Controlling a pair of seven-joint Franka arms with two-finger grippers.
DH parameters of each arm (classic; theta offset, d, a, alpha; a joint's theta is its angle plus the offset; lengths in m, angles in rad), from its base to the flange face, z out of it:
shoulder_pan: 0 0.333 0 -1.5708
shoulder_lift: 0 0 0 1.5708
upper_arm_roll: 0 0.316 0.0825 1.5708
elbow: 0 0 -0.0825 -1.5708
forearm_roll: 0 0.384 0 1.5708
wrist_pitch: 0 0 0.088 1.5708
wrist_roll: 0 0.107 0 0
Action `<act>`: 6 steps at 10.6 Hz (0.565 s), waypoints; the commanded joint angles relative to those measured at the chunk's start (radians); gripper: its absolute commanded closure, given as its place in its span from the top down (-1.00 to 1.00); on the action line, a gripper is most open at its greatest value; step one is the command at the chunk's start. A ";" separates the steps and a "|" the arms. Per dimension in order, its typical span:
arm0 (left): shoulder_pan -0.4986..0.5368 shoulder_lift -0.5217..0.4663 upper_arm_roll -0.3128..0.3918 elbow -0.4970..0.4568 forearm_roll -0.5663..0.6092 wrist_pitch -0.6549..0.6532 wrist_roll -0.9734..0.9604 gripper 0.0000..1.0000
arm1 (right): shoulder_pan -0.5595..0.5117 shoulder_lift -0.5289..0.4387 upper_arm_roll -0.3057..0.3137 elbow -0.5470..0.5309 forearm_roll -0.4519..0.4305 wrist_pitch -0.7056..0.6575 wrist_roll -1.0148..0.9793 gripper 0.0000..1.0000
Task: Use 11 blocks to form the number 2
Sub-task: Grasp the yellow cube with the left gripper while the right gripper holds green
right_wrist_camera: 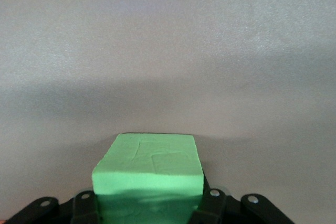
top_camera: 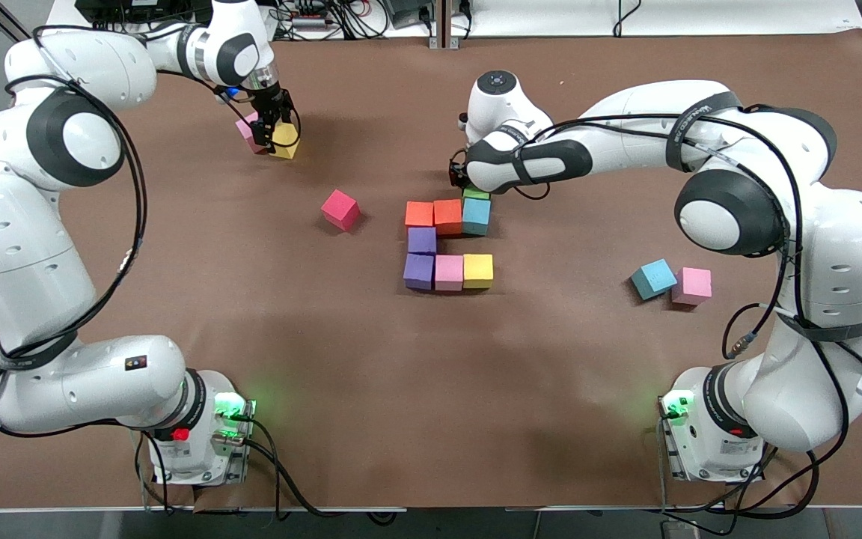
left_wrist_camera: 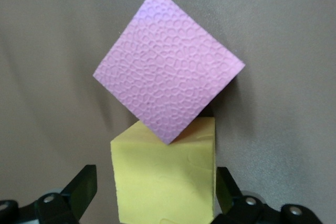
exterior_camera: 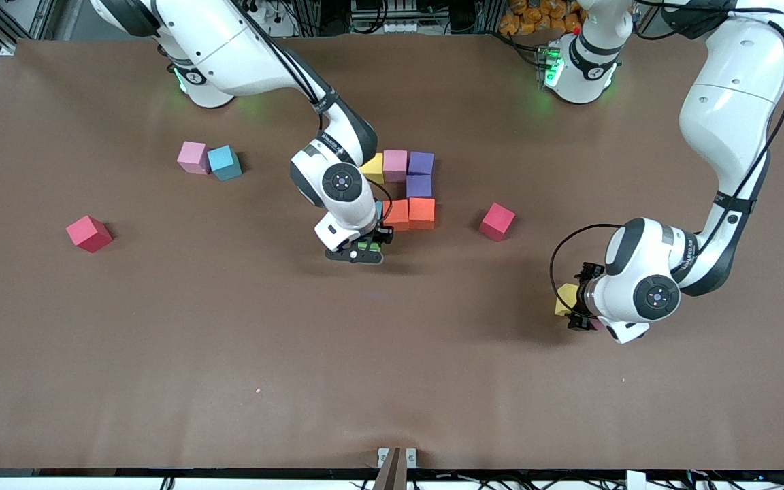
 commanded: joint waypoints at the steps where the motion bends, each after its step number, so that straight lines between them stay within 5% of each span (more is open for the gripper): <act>1: -0.006 0.009 0.003 0.004 0.032 0.010 -0.025 1.00 | 0.018 0.018 -0.009 0.027 0.003 -0.009 0.010 -0.36; 2: -0.008 0.015 0.006 0.008 0.037 0.012 -0.025 0.68 | 0.019 0.018 -0.009 0.027 0.004 -0.009 0.010 -0.36; 3: -0.008 0.015 0.006 0.010 0.037 0.012 -0.012 0.06 | 0.021 0.018 -0.009 0.027 0.006 -0.009 0.013 -0.36; 4: -0.003 0.015 0.006 0.013 0.035 0.012 -0.009 -0.32 | 0.021 0.018 -0.009 0.027 0.006 -0.009 0.016 -0.36; 5: -0.003 0.015 0.006 0.013 0.035 0.012 -0.005 -0.52 | 0.021 0.018 -0.008 0.027 0.006 -0.009 0.016 -0.36; 6: -0.005 0.015 0.006 0.013 0.035 0.012 -0.005 -0.46 | 0.021 0.018 -0.008 0.027 0.006 -0.009 0.016 -0.36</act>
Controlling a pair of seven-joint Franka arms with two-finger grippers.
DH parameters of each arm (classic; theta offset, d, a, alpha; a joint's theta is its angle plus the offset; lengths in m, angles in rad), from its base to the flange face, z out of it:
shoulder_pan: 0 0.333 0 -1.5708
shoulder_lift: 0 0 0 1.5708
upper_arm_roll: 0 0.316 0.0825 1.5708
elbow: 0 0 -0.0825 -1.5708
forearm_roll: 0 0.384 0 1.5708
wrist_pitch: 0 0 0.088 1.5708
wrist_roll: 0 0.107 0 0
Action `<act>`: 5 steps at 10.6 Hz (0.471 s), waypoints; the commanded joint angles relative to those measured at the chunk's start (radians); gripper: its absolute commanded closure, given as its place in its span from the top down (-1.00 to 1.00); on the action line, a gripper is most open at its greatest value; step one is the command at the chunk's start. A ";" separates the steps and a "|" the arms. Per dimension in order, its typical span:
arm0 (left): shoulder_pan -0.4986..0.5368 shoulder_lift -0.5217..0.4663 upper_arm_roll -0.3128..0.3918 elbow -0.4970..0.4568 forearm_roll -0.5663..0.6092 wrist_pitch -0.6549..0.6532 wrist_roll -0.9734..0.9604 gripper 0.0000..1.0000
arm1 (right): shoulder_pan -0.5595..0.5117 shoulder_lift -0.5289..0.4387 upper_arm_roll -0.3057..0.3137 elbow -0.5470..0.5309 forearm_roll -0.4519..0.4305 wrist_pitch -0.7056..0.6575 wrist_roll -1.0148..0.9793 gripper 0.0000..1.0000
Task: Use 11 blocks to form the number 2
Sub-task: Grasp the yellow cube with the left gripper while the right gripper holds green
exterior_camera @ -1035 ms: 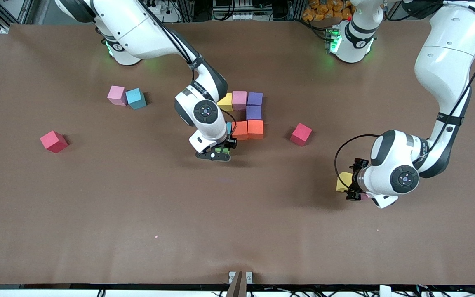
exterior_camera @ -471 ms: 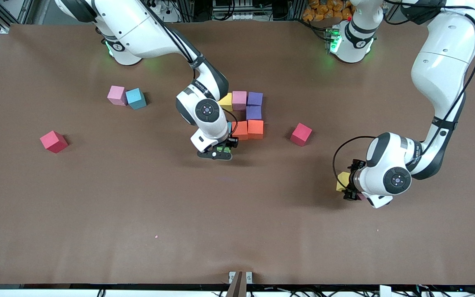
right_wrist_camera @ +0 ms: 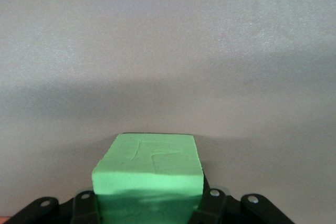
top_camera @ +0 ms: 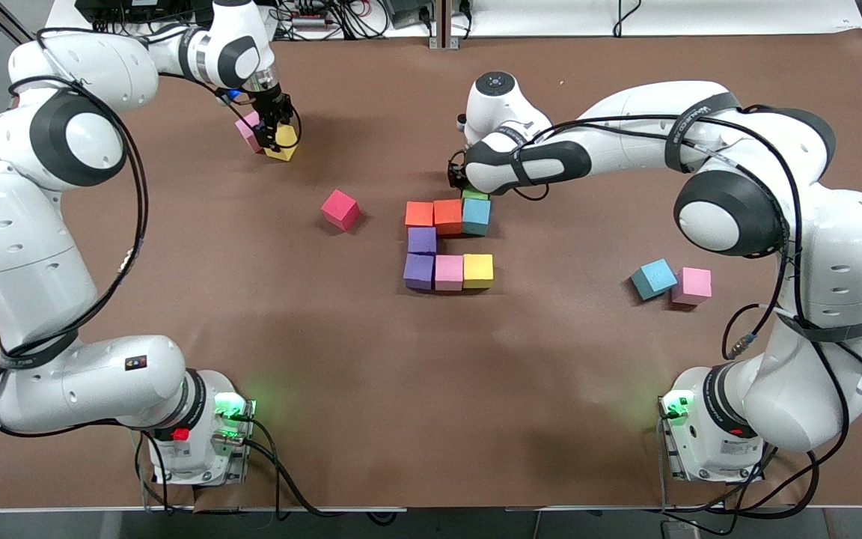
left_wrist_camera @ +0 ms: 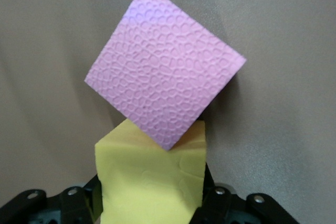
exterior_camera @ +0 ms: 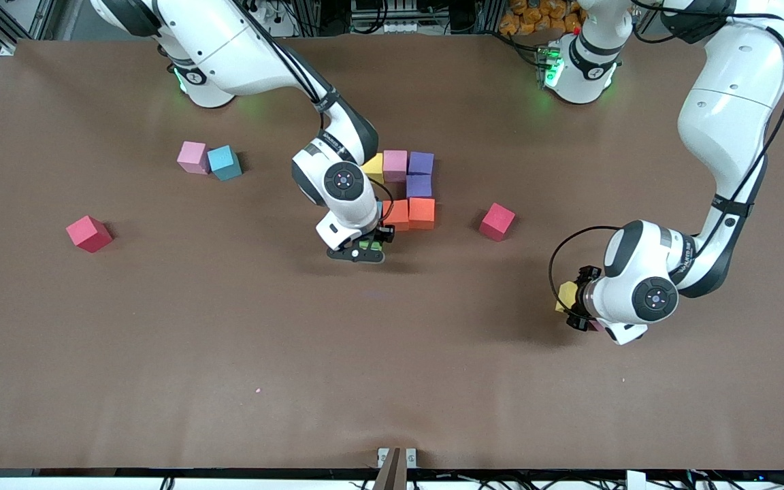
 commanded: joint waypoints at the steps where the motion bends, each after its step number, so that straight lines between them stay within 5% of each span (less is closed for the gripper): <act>1: -0.006 0.004 0.002 0.008 0.033 0.001 -0.006 -0.53 | 0.015 0.017 -0.009 0.027 0.006 -0.009 0.015 -0.36; 5: -0.032 0.001 0.001 0.017 0.029 0.001 -0.003 -0.83 | 0.015 0.019 -0.009 0.027 -0.002 -0.009 0.012 -0.35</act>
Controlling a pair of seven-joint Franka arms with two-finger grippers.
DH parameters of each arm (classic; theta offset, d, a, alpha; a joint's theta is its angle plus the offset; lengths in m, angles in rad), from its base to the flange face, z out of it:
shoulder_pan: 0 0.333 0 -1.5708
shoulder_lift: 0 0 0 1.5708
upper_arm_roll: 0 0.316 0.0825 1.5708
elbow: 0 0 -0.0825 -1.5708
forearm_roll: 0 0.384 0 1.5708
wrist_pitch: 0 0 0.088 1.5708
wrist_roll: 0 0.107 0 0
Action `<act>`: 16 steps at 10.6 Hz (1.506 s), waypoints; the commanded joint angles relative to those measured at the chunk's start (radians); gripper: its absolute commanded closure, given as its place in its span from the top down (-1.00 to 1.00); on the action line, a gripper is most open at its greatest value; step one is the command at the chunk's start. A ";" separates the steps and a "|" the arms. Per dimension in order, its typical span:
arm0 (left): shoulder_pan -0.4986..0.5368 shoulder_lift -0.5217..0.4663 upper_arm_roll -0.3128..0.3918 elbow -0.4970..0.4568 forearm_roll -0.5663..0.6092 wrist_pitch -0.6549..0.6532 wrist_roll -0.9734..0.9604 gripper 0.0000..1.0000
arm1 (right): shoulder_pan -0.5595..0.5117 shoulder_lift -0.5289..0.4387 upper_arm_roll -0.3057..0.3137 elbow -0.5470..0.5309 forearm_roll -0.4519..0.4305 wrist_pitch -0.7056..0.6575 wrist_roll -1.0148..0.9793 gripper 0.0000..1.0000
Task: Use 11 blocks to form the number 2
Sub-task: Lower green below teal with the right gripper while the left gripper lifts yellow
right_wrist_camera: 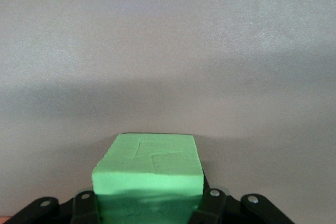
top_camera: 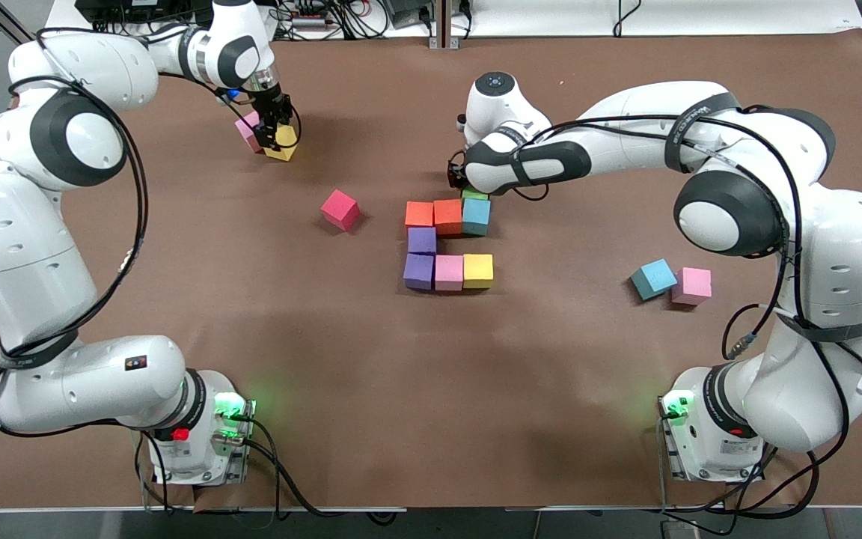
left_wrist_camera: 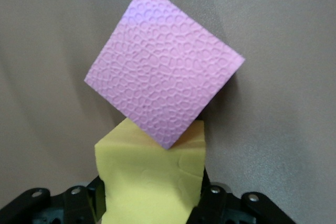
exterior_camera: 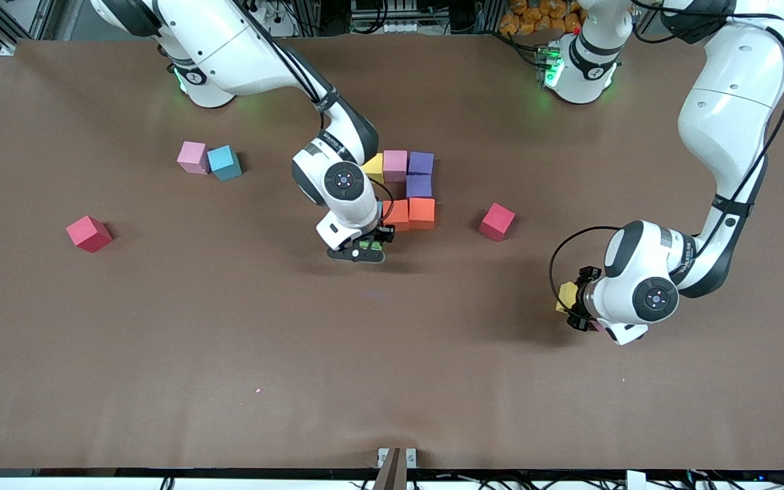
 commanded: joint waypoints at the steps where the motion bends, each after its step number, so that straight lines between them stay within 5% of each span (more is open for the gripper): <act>1: -0.056 0.002 0.002 0.033 0.027 0.000 0.040 -0.83 | 0.015 0.023 -0.009 0.026 -0.007 -0.009 0.007 -0.35; 12: -0.282 -0.009 -0.001 0.116 0.027 0.000 0.347 -0.83 | 0.016 0.026 -0.026 0.025 -0.011 -0.009 -0.041 -0.35; 13: -0.284 -0.009 -0.003 0.120 0.028 0.000 0.374 -0.83 | 0.021 0.028 -0.026 0.025 -0.010 -0.009 -0.039 -0.27; 15: -0.285 -0.007 -0.003 0.130 0.028 0.003 0.416 -0.83 | 0.025 0.031 -0.026 0.025 -0.010 -0.007 -0.031 0.63; 16: -0.285 -0.007 -0.003 0.130 0.028 0.007 0.419 -0.83 | 0.026 0.034 -0.028 0.025 -0.010 -0.006 -0.031 0.82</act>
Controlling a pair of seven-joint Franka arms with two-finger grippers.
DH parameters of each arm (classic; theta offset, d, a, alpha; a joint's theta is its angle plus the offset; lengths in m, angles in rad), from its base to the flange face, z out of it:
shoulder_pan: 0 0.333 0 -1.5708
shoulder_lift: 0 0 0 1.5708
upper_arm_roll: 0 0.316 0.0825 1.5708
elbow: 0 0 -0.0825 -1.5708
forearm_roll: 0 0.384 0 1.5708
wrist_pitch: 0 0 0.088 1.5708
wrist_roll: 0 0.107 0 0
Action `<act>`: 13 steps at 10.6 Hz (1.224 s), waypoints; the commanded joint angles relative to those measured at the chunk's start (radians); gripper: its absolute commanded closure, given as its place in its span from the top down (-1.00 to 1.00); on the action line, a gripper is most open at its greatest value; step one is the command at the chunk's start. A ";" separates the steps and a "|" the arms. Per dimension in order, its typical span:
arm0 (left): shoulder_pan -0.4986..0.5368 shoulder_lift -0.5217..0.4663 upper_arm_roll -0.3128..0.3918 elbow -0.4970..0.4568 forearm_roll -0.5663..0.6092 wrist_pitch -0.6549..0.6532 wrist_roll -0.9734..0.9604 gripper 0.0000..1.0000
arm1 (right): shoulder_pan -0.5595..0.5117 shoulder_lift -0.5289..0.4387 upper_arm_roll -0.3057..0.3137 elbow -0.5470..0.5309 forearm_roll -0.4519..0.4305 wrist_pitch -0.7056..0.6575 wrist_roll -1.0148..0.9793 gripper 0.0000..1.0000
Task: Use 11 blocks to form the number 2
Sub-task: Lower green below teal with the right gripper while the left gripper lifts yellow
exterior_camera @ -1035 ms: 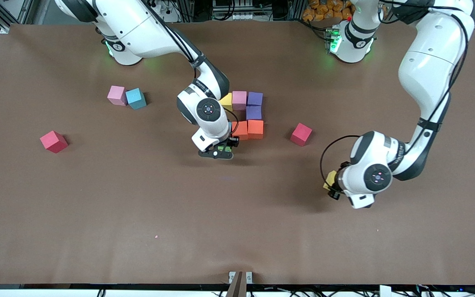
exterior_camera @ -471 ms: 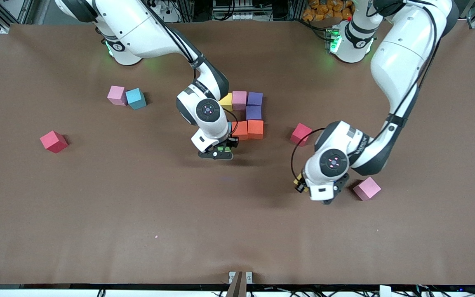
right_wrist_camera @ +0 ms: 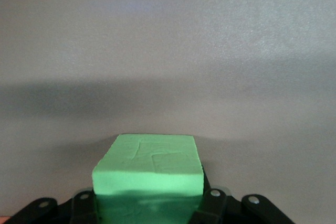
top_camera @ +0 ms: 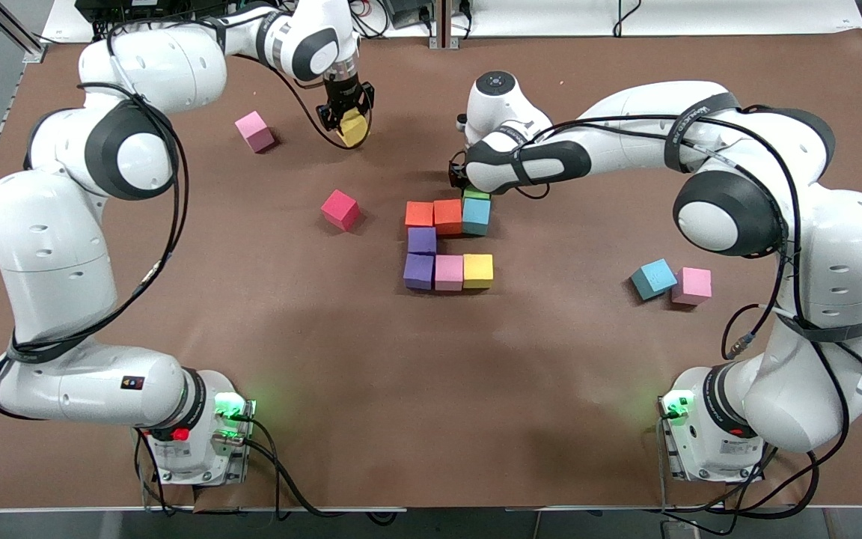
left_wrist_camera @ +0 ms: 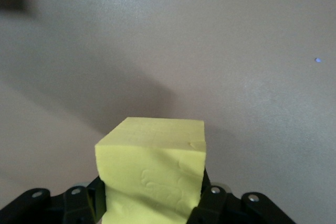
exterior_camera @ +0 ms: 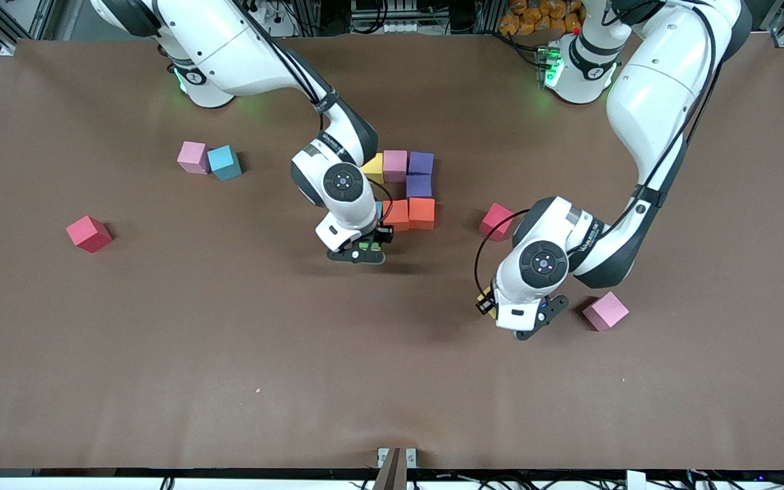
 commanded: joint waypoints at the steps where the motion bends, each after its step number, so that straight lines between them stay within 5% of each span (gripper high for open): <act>1: -0.008 -0.007 0.003 0.003 0.027 0.005 0.024 -0.82 | 0.022 0.028 -0.017 0.022 -0.008 -0.003 0.002 0.84; 8: -0.011 -0.007 0.008 0.003 0.027 0.005 0.026 -0.81 | 0.016 -0.028 -0.028 0.050 -0.001 -0.035 -0.006 0.92; 13: -0.018 -0.011 -0.002 0.003 0.027 0.026 0.026 -0.81 | 0.002 -0.178 -0.040 -0.007 0.001 -0.145 -0.134 1.00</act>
